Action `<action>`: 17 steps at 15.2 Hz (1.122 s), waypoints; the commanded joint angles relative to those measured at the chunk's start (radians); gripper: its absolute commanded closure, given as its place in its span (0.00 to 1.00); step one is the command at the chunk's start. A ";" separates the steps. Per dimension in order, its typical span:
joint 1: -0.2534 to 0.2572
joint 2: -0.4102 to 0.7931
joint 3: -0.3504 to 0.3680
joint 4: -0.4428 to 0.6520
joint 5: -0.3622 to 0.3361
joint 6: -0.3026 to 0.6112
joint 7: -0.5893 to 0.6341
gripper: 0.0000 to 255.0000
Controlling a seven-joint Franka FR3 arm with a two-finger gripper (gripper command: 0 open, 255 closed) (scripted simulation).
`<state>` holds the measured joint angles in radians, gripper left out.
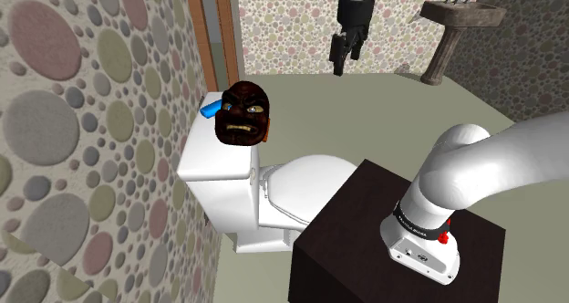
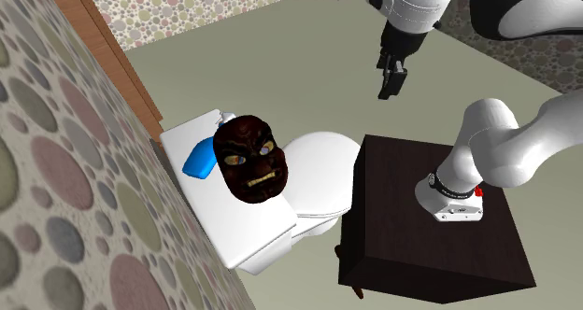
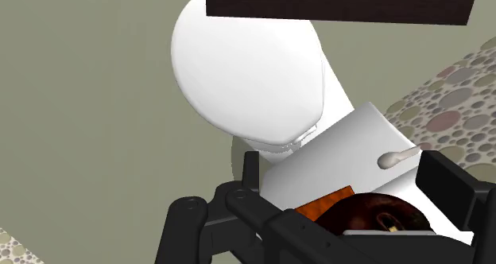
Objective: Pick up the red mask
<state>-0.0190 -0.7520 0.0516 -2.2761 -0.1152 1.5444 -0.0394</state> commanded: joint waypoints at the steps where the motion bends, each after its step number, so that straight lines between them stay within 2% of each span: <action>1: 0.000 0.000 0.000 0.000 0.000 0.000 0.000 0.00; 10: 0.002 0.254 0.186 0.071 -0.046 0.181 0.208 0.00; 17: -0.012 0.509 0.321 0.209 -0.170 0.255 0.396 0.00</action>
<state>-0.0286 -0.2854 0.3540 -2.0832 -0.2612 1.7822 0.3239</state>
